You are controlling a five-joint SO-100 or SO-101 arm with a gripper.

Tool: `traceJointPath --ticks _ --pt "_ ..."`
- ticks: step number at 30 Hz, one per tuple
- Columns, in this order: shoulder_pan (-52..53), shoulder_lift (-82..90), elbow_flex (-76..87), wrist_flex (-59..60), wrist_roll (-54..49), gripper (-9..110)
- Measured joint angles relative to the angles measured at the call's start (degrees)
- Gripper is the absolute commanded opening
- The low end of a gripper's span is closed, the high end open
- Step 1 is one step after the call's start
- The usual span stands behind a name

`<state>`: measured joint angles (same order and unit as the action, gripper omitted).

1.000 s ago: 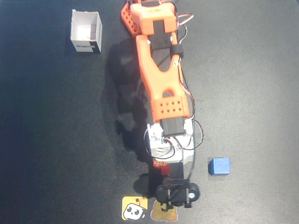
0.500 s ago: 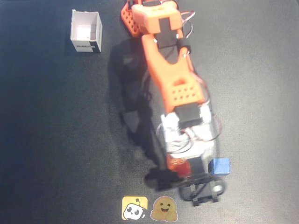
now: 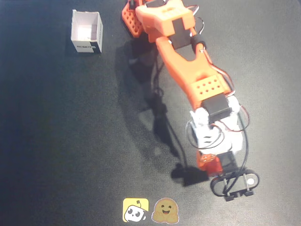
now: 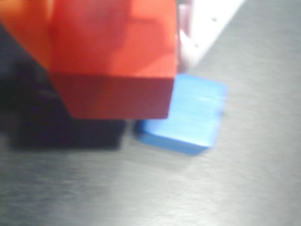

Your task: Put the red cube on top of the blue cube.

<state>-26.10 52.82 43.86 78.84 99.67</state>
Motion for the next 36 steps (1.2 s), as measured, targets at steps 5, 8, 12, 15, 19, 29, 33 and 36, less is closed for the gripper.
traceJointPath --ticks 5,8,12,15,19,29,33,36 --pt "-1.8 -0.9 0.0 -1.1 3.2 4" --pt "-2.6 -2.3 -1.0 -1.2 3.5 4" --pt "-3.3 -2.9 -2.4 -1.8 3.7 4" --pt "-3.6 -3.9 -3.1 -1.8 3.9 4" --pt "-3.9 -4.6 -3.1 -1.8 3.9 4" --pt "-3.7 -5.8 -3.1 -1.8 3.9 4" --pt "-3.7 -6.1 -3.1 -1.8 3.9 4" --pt "-3.7 -6.7 -3.1 -1.8 3.9 4"
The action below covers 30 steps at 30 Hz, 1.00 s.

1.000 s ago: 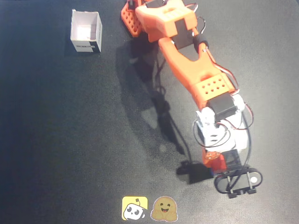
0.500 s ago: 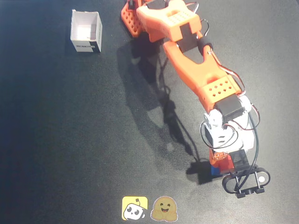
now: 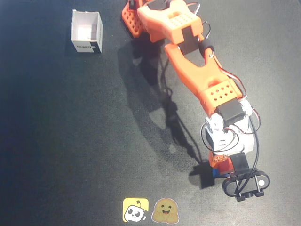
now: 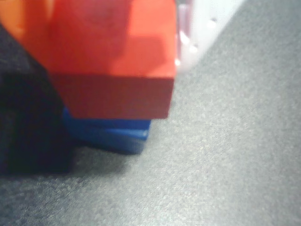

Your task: Put the red cube on top of the blue cube.

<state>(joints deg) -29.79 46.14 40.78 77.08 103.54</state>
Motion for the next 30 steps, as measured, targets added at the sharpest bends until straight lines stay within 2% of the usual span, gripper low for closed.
traceJointPath --ticks 30 --pt "1.0 -1.9 0.0 -1.1 1.2 6"
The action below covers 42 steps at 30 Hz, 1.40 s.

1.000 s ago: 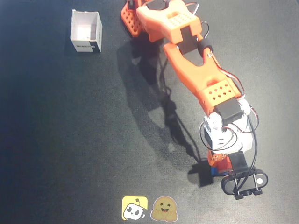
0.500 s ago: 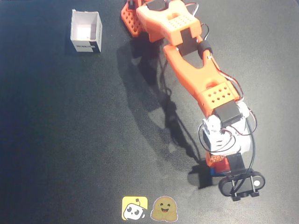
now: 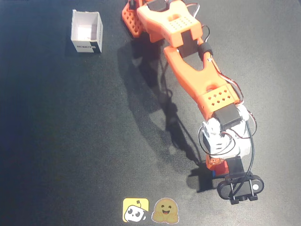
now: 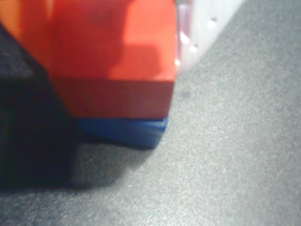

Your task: Put the red cube on top of the blue cube.

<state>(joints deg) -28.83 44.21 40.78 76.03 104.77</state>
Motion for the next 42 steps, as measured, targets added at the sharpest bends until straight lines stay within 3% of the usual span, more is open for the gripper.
traceJointPath --ticks 13,23,37,39,42 --pt "0.0 0.0 0.0 0.0 1.9 8" --pt "-0.5 0.0 0.0 -0.7 3.2 16" --pt "-0.9 0.0 0.0 -1.1 4.1 16" --pt "-1.0 0.0 0.0 -1.1 4.2 24" --pt "-1.0 0.0 0.0 -1.1 4.2 24"
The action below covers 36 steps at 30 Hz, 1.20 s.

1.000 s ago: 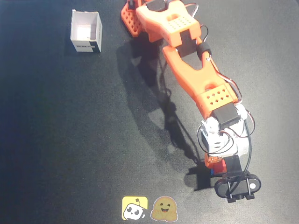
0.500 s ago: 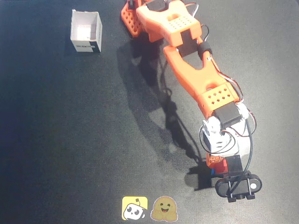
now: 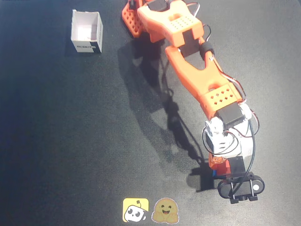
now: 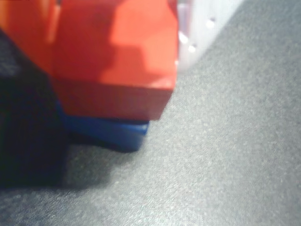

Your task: Put the red cube on top of the blue cube.

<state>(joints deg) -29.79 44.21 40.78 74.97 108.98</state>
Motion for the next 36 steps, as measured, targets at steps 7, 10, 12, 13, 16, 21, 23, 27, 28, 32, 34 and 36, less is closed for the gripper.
traceJointPath --ticks 7,10,12,13,16,21,23,27,28,32,34,36 --pt "0.0 0.0 0.0 -0.2 0.7 24" --pt "0.0 0.0 0.0 -0.5 0.9 24" --pt "0.0 0.0 0.0 -0.5 0.9 24" --pt "0.0 0.0 0.0 -0.5 1.0 24" --pt "0.0 0.0 0.0 -0.5 1.1 24" --pt "0.0 0.6 1.1 -0.5 2.1 24" --pt "0.0 2.2 2.3 -0.5 2.1 24" --pt "0.0 6.1 4.4 -0.1 2.1 24" --pt "0.0 7.1 5.1 0.0 2.1 24" --pt "0.0 11.9 9.6 0.0 2.1 24" --pt "0.0 15.0 12.4 0.0 2.1 24" --pt "0.0 18.5 15.3 0.0 2.1 24"
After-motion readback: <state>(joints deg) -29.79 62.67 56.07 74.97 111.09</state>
